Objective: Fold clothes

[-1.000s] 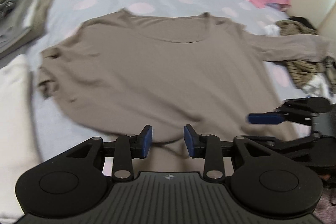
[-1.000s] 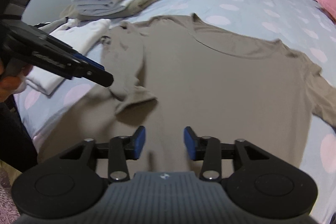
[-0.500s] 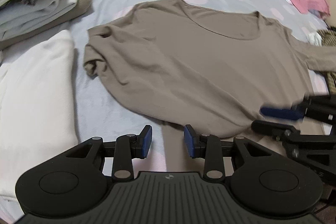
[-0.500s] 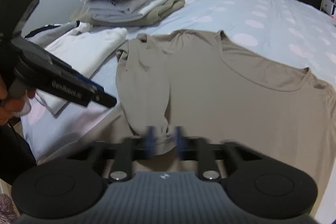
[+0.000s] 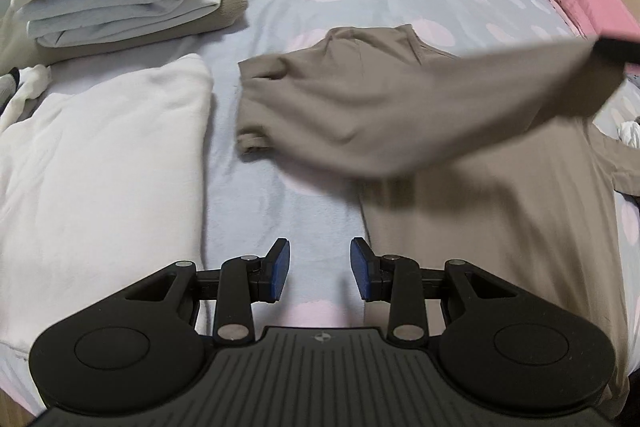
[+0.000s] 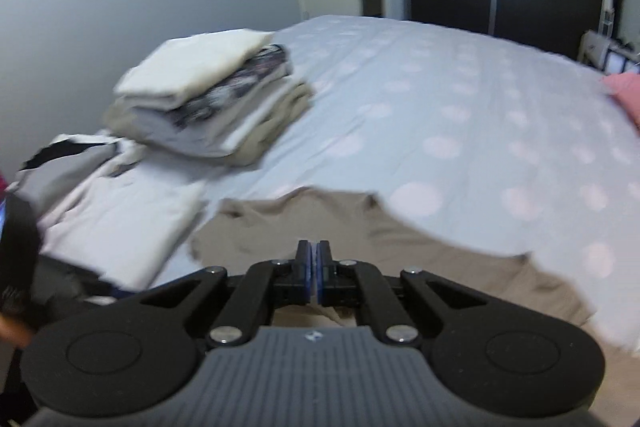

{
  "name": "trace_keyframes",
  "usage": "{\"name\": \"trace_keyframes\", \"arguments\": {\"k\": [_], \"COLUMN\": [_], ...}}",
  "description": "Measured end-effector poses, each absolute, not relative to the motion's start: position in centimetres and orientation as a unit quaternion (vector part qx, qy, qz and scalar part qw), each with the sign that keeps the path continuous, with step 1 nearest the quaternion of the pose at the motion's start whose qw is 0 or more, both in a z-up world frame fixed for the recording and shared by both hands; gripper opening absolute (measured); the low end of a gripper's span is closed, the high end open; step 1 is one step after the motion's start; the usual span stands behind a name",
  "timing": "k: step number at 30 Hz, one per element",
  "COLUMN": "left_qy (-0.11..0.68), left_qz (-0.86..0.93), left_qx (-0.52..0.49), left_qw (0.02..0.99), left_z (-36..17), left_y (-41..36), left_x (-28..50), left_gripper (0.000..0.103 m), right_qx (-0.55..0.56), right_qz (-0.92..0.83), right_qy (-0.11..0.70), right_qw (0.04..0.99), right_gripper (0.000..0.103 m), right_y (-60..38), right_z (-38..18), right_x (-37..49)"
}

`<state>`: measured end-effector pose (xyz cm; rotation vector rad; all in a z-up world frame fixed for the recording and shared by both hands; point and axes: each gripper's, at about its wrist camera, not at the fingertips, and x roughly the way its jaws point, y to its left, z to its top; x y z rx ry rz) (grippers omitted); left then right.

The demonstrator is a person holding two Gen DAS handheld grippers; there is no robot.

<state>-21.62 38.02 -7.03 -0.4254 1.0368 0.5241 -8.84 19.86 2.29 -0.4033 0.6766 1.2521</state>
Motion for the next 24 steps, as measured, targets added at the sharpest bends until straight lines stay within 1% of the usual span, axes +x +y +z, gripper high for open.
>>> {"name": "trace_keyframes", "arguments": {"k": [4, 9, 15, 24], "left_qy": [0.487, 0.490, 0.495, 0.508], "left_qz": [0.250, 0.245, 0.238, 0.223], "left_qx": [-0.200, -0.196, -0.190, -0.186], "left_qw": [0.812, 0.813, 0.814, 0.811], "left_z": [-7.1, -7.4, -8.0, -8.5], "left_y": [38.2, 38.1, 38.0, 38.1], "left_x": [-21.7, -21.5, -20.9, -19.6], "left_gripper": [0.031, 0.031, 0.031, 0.031], "right_qx": [-0.182, -0.177, -0.191, -0.198], "right_qz": [0.517, 0.462, 0.401, 0.348], "right_qy": [0.346, 0.387, 0.409, 0.445], "right_qw": [0.762, 0.779, 0.797, 0.801], "right_gripper": [0.003, 0.003, 0.003, 0.003], "right_y": [20.0, 18.6, 16.9, 16.1], "right_z": [2.3, 0.5, -1.4, -6.5], "right_x": [-4.4, 0.9, 5.4, 9.8]}}
